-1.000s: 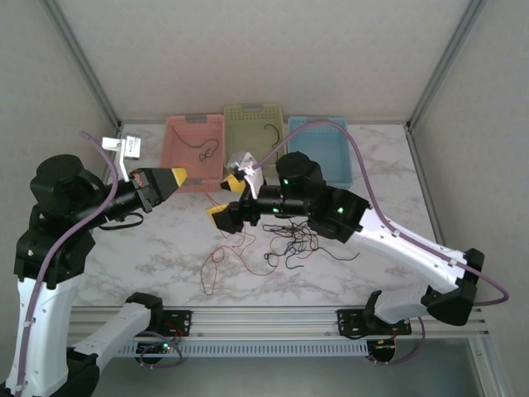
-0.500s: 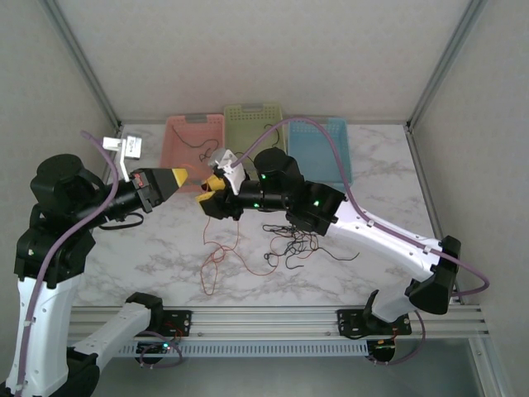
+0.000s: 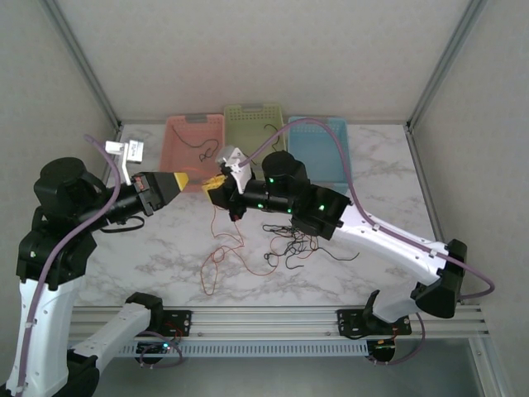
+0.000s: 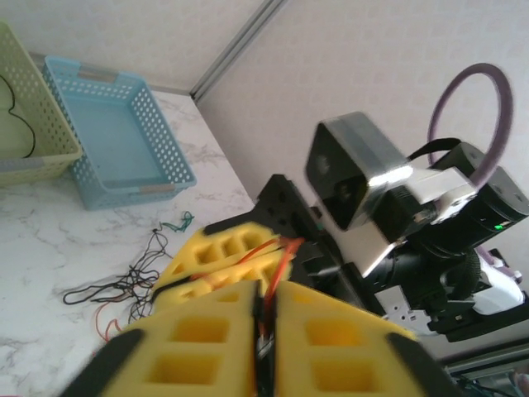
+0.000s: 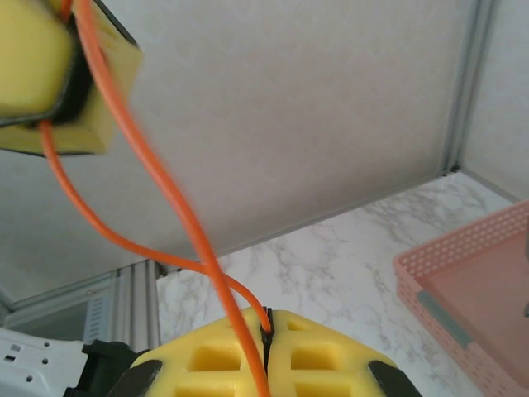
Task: Untangle the cables
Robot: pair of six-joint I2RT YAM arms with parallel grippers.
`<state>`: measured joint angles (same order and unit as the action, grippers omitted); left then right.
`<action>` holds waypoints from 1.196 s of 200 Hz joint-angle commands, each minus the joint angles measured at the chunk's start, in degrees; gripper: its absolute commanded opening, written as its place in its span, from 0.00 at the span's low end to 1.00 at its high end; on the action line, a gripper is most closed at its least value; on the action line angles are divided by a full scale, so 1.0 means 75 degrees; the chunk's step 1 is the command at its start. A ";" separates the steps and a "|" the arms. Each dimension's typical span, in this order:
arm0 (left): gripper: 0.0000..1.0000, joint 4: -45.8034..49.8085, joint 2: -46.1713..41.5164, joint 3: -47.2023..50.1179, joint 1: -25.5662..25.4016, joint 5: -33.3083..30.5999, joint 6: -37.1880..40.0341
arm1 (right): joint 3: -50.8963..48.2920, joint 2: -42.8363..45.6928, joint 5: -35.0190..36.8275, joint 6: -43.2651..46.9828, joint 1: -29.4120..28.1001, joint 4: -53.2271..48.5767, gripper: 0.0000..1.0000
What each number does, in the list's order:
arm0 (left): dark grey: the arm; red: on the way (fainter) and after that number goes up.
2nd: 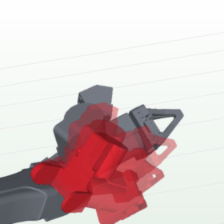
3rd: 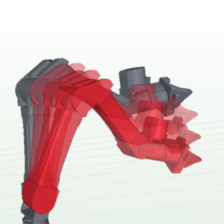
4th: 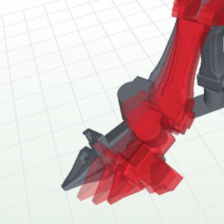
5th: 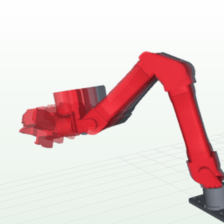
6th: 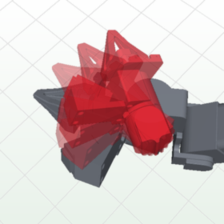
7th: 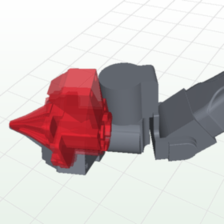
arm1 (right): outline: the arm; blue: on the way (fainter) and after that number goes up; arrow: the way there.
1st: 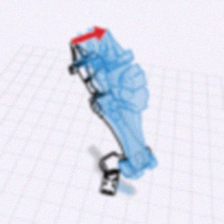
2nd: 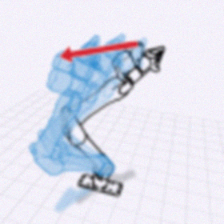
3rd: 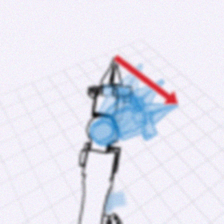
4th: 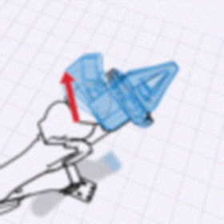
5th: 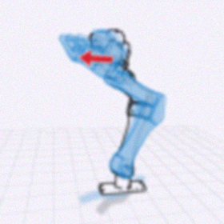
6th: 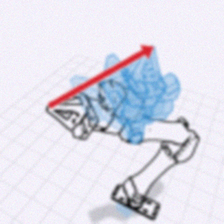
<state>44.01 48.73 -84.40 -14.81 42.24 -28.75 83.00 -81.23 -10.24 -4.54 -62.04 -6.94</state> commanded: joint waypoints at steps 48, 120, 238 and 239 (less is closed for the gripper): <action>0.85 0.1146 -0.0545 0.0539 -0.0057 -0.1829 0.0595 | 0.0343 0.1044 0.2666 -0.0841 0.2258 -0.0989 0.00; 0.86 0.1597 -0.1277 0.2173 -0.0053 -0.3592 0.1334 | 0.1835 -0.0369 0.4354 -0.1444 0.4620 -0.1859 0.00; 0.83 0.1164 -0.2314 0.3917 -0.0054 -0.3939 0.1263 | 0.3642 -0.4693 0.4032 -0.2691 0.5716 -0.2280 0.00; 0.83 0.1164 -0.2314 0.3911 -0.0054 -0.3936 0.1260 | 0.3670 -0.4730 0.4029 -0.2707 0.5717 -0.2318 0.00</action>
<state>54.04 31.88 -55.96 -14.92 13.74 -19.27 105.14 -112.29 19.86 -21.74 -19.46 -20.93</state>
